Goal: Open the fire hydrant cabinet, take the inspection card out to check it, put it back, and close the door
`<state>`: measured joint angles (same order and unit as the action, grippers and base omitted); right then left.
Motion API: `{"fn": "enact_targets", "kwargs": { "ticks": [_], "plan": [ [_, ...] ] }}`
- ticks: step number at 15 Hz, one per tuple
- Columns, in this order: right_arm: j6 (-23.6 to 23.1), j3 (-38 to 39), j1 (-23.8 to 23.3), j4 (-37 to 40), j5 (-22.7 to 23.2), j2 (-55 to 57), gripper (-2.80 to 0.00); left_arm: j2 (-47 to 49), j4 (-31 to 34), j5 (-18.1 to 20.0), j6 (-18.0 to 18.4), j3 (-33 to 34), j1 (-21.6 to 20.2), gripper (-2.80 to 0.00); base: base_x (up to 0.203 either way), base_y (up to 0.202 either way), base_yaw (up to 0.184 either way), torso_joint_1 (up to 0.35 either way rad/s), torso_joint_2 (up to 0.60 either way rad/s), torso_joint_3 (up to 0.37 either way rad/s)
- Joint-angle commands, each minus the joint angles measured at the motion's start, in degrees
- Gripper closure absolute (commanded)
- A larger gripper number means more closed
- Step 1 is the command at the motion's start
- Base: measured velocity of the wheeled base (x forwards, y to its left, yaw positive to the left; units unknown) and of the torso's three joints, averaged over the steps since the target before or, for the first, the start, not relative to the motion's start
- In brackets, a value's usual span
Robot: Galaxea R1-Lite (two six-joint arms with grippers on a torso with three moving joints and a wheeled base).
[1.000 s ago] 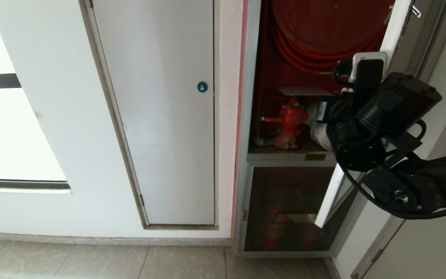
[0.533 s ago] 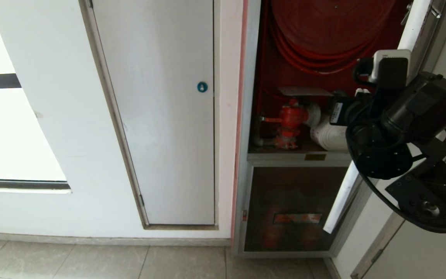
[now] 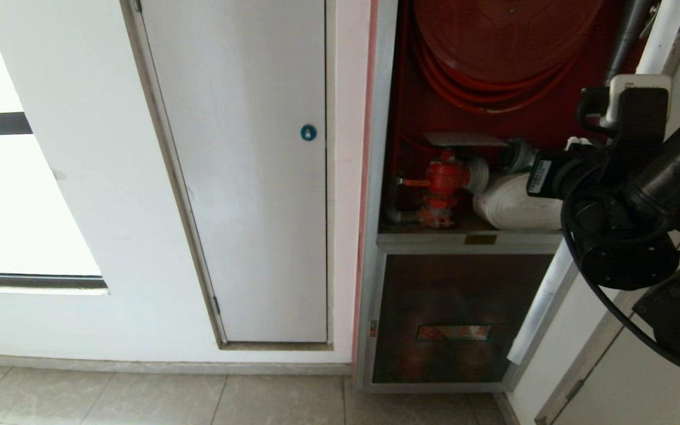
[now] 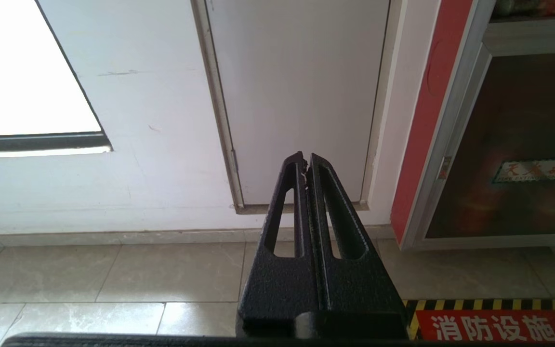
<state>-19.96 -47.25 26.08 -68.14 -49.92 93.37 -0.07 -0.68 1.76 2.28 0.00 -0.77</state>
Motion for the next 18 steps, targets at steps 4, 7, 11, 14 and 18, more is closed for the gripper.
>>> {"fn": "enact_targets", "kwargs": {
  "ticks": [4,7,11,14,18],
  "plan": [
    [-0.1,3.5,0.0,-0.5,-0.3,-3.9,0.00,0.1,0.0,0.0,0.0,0.4,0.0,0.00,0.000,0.000,0.000,0.000,0.00,0.000],
    [-0.3,5.3,0.0,-2.8,-0.9,-4.7,0.00,0.0,0.0,0.0,0.0,0.4,0.0,0.00,0.000,0.000,0.000,0.000,0.00,0.000],
    [-0.3,7.1,0.0,-3.2,-1.2,-6.1,0.00,0.1,0.0,0.0,0.0,0.4,-0.1,0.00,0.000,0.000,0.000,0.000,0.00,0.000],
    [-0.4,7.6,0.0,-2.8,-1.3,-7.7,0.00,0.0,0.0,0.0,0.0,0.4,0.0,0.00,0.000,0.000,0.000,0.000,0.00,0.000],
    [-0.5,9.2,-0.2,-1.9,-1.4,-10.4,0.00,0.0,0.0,0.0,0.0,0.4,0.0,0.00,0.000,0.000,0.000,0.000,0.00,0.000]
  ]
}}
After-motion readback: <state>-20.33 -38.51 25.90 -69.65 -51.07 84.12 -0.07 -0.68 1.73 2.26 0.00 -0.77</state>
